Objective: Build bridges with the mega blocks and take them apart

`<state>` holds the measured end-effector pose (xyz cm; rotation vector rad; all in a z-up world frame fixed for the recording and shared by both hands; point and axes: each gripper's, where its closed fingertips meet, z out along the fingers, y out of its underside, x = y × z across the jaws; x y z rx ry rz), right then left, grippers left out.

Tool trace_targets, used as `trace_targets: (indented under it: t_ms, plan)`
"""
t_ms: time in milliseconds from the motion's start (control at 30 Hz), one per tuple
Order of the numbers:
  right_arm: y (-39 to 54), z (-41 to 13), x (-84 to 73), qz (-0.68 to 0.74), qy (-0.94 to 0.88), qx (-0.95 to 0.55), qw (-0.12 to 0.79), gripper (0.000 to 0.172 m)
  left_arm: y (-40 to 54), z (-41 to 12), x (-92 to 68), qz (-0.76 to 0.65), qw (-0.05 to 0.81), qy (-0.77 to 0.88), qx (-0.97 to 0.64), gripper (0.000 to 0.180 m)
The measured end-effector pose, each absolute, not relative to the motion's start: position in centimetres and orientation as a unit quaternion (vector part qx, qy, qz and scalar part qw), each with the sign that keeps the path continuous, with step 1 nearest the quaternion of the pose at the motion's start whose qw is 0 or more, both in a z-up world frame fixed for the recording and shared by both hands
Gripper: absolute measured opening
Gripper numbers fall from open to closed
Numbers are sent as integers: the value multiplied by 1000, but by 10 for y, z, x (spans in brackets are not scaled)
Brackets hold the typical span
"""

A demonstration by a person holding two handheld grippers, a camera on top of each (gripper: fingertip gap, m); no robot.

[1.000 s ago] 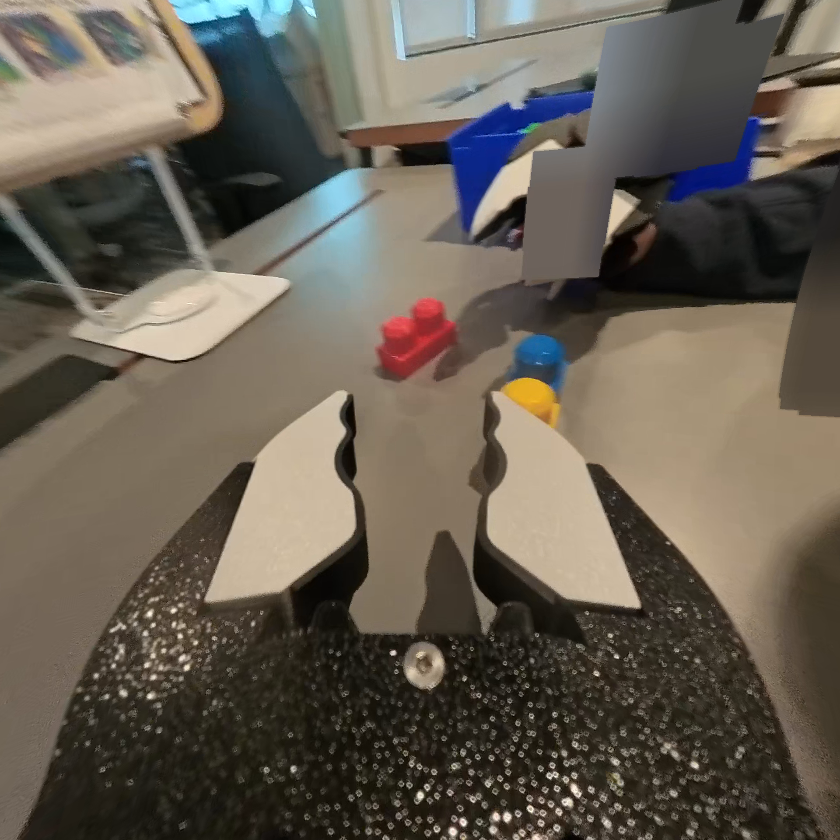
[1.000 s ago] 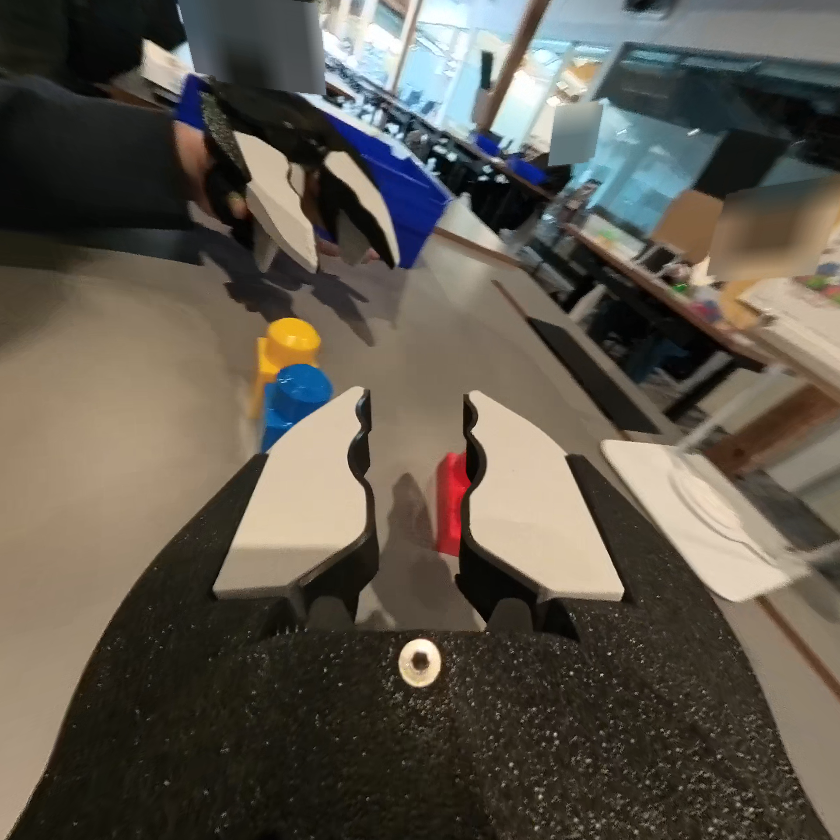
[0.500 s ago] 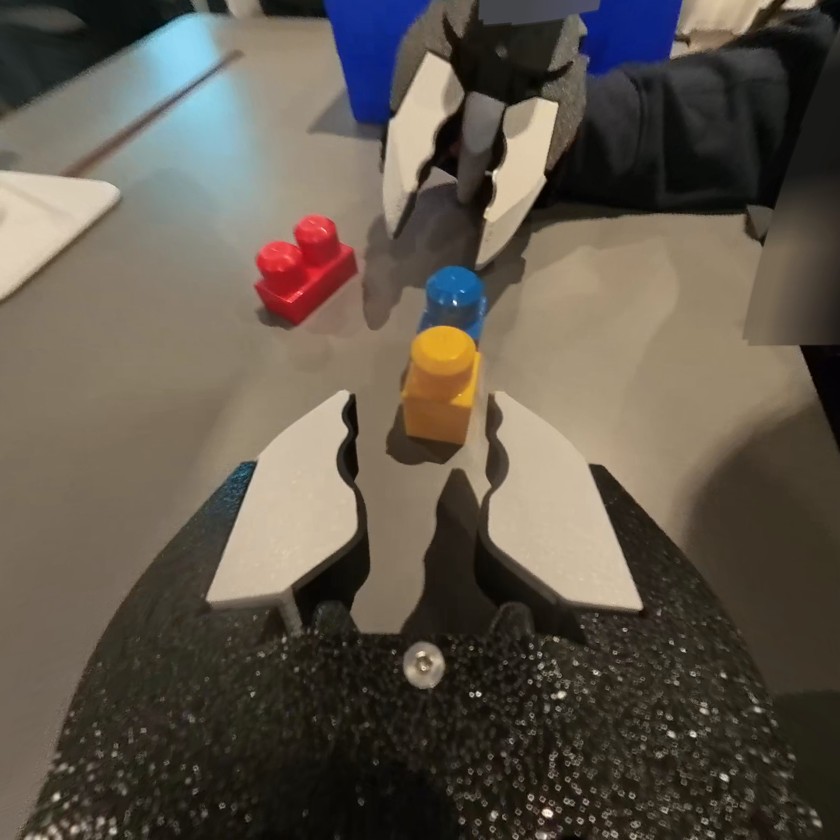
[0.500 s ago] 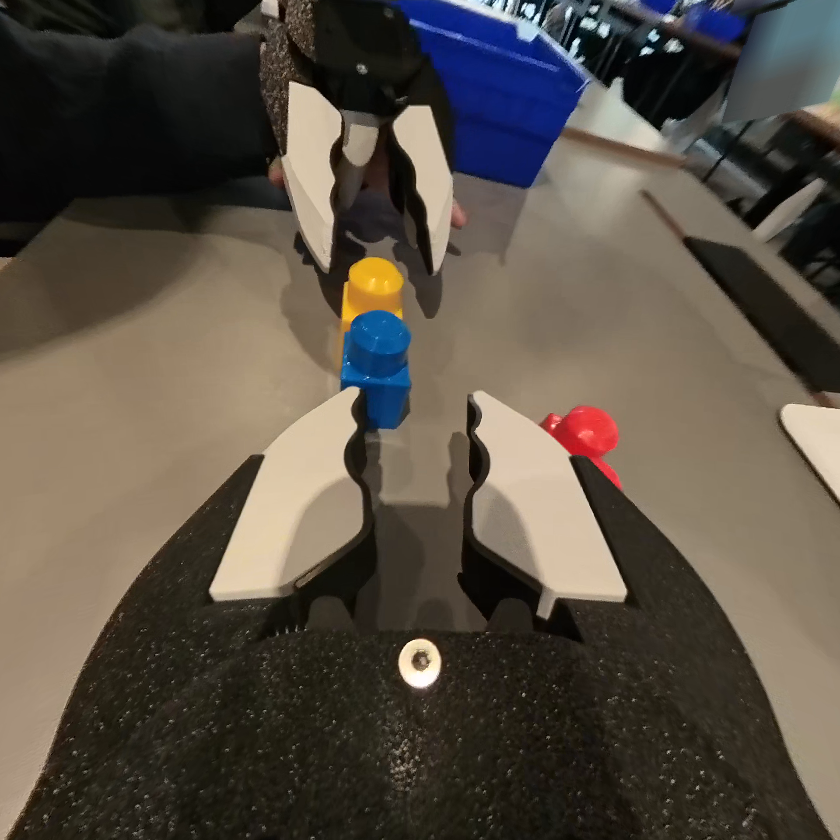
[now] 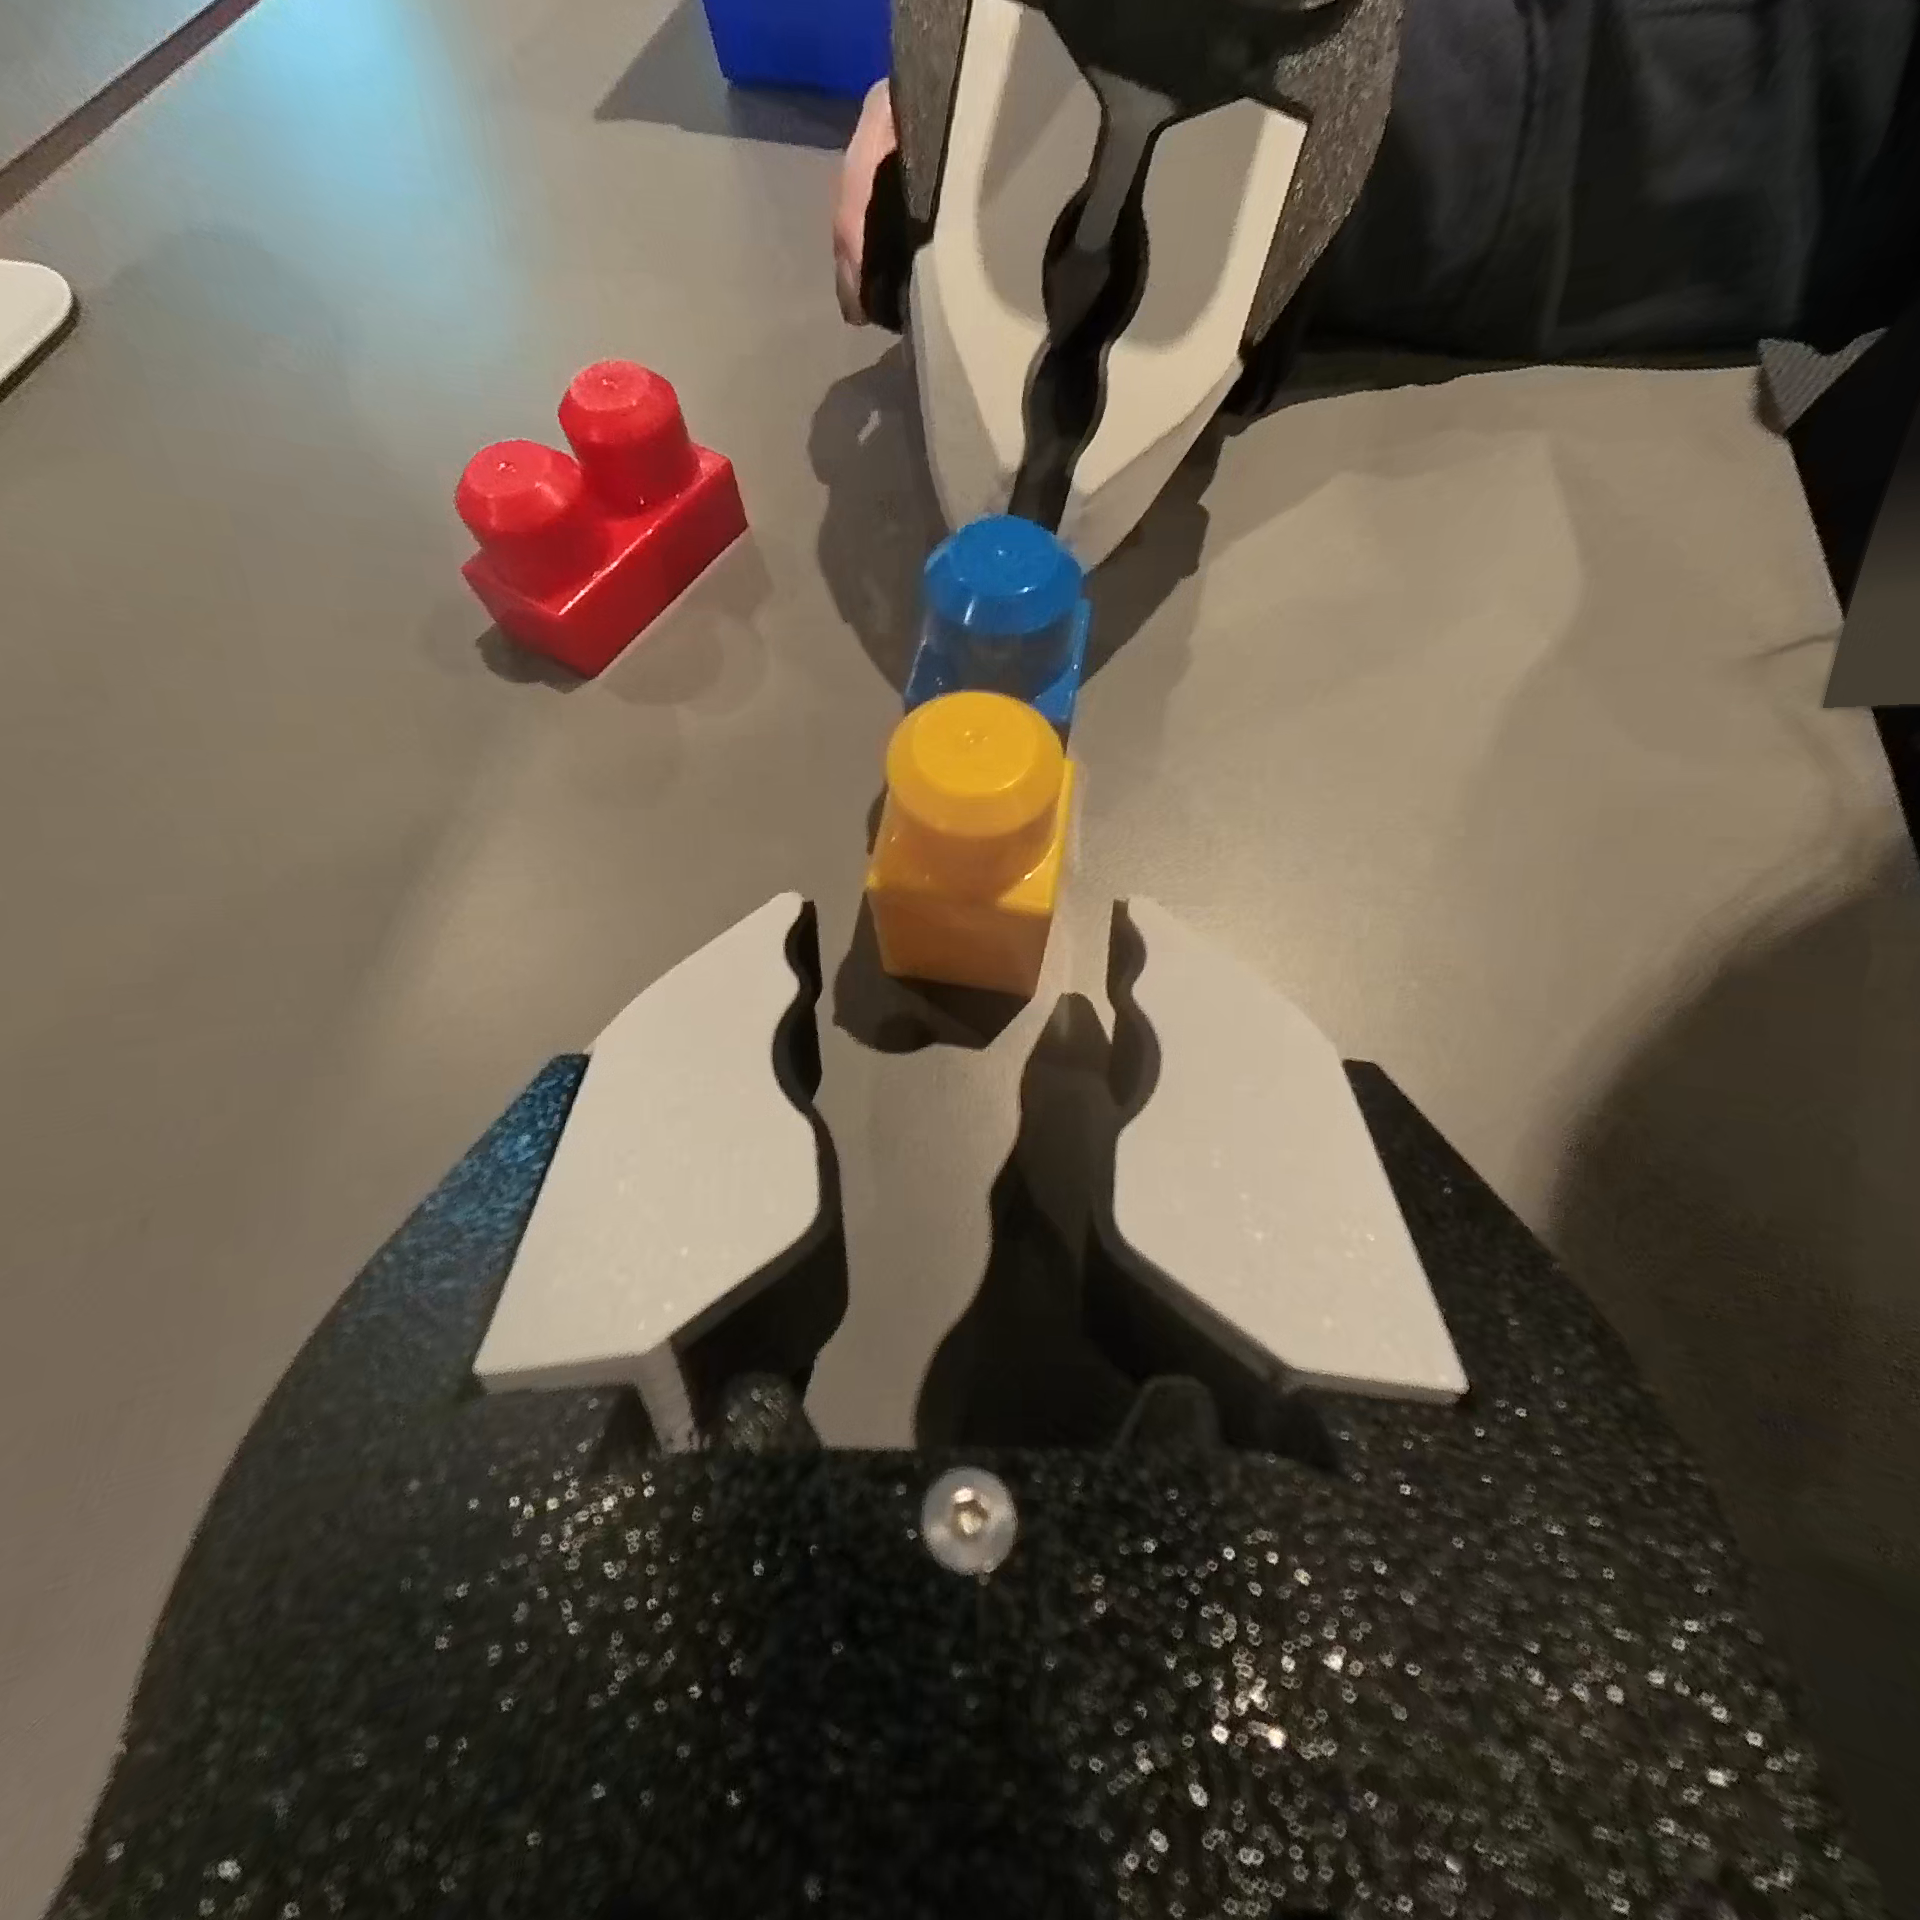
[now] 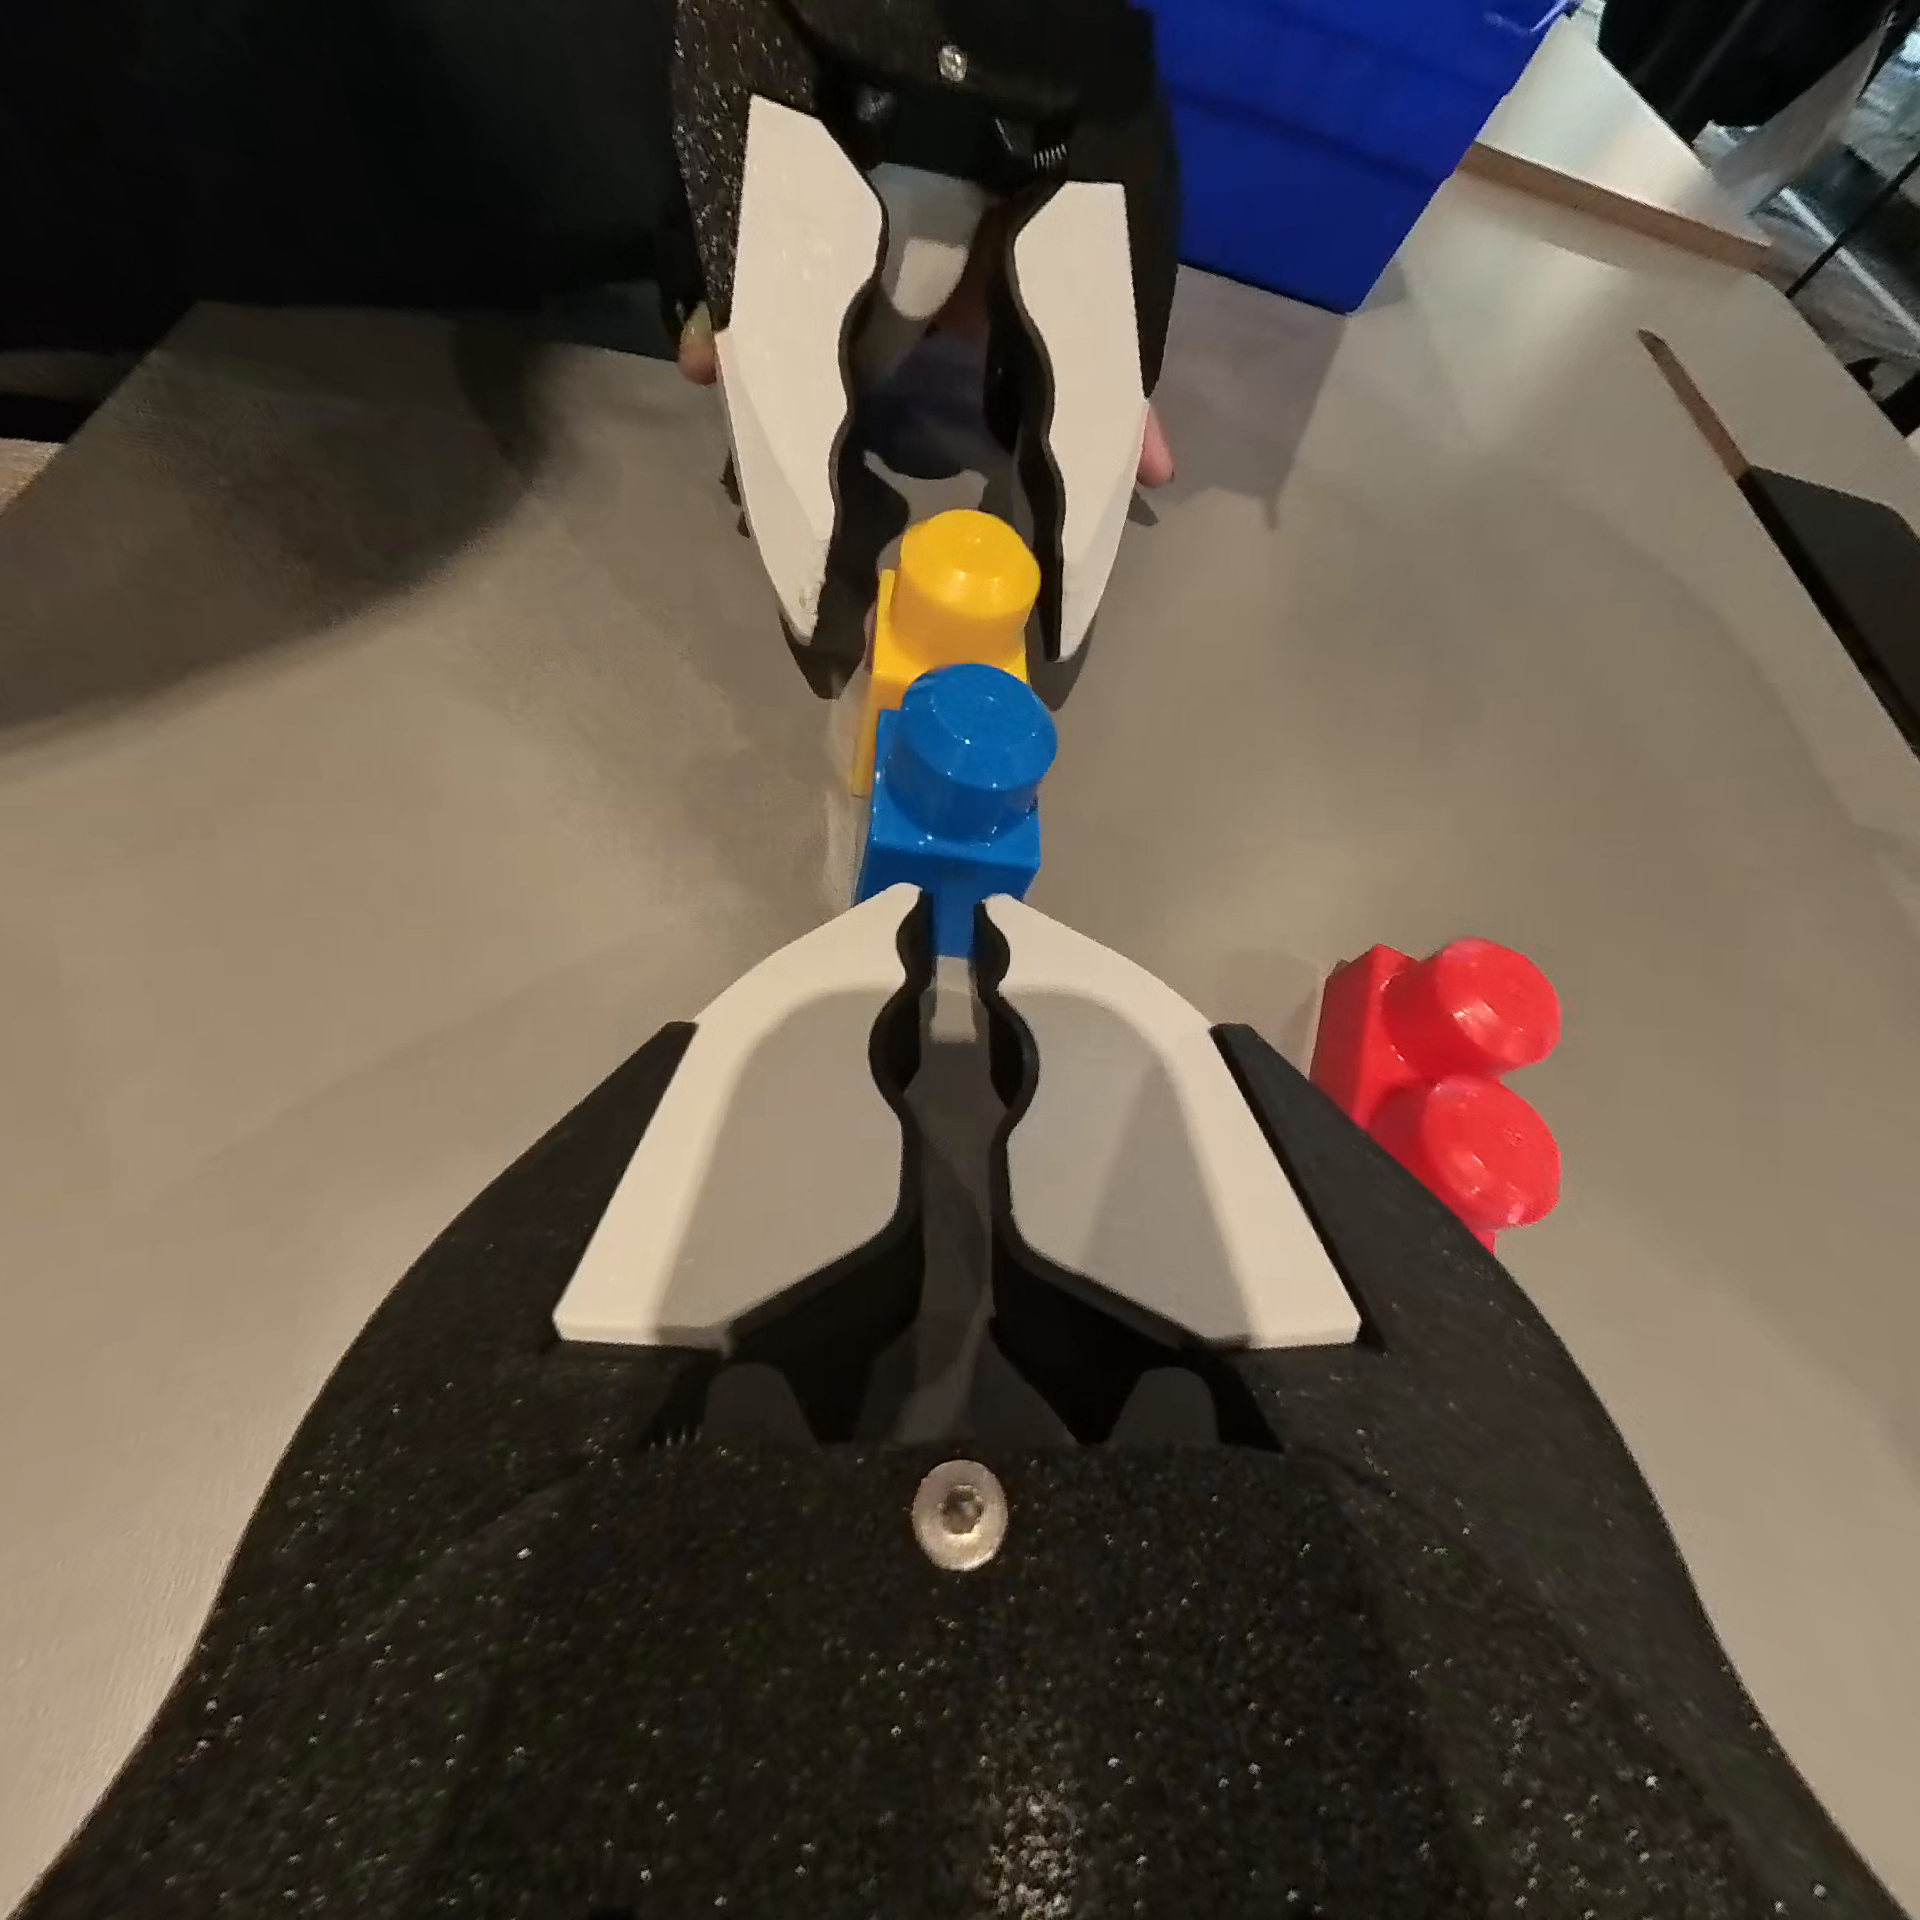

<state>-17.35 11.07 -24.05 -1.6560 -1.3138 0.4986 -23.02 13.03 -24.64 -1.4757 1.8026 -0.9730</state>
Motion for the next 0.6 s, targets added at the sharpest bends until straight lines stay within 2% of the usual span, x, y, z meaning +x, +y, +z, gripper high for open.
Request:
trace_targets:
  t_ms: [600]
  plan:
    - [118, -238, -182, 188, -525, -673, 486, 8, 129, -247, -221, -360, 321, 691, -538, 53]
